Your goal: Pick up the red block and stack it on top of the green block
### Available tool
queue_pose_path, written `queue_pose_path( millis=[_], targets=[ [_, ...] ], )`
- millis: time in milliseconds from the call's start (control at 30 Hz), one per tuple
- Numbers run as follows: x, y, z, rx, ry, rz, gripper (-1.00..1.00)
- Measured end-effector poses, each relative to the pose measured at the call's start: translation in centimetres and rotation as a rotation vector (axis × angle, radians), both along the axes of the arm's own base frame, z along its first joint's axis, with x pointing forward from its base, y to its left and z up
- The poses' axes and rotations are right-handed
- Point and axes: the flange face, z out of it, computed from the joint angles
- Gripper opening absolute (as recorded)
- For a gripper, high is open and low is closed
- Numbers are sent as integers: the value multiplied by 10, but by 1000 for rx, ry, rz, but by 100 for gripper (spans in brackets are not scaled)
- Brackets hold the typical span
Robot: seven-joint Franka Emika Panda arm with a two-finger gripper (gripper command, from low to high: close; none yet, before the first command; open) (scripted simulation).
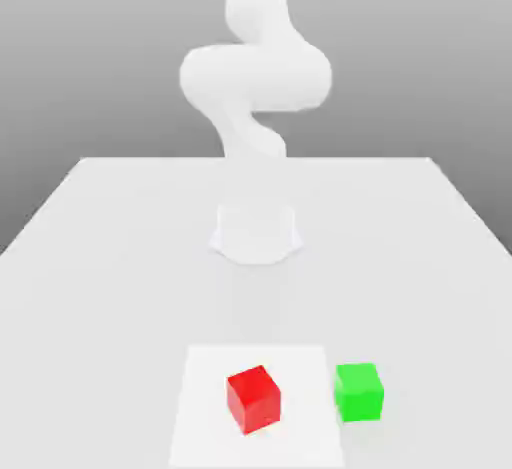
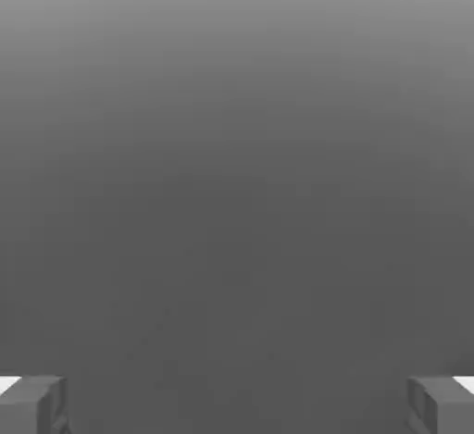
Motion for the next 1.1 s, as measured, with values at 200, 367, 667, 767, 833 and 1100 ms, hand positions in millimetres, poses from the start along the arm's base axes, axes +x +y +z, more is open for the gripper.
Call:
queue_pose_path(
  millis=[200,367,667,767,833,1100],
  targets=[
    [62,0,-124,-42,196,115,0],
    [84,2,-231,-80,353,209,0],
    [60,2,-415,-159,634,378,0],
    [47,0,-462,-177,692,413,0],
    [46,0,-485,-180,699,417,0],
    [44,0,-517,-179,703,418,-100]
  ],
)
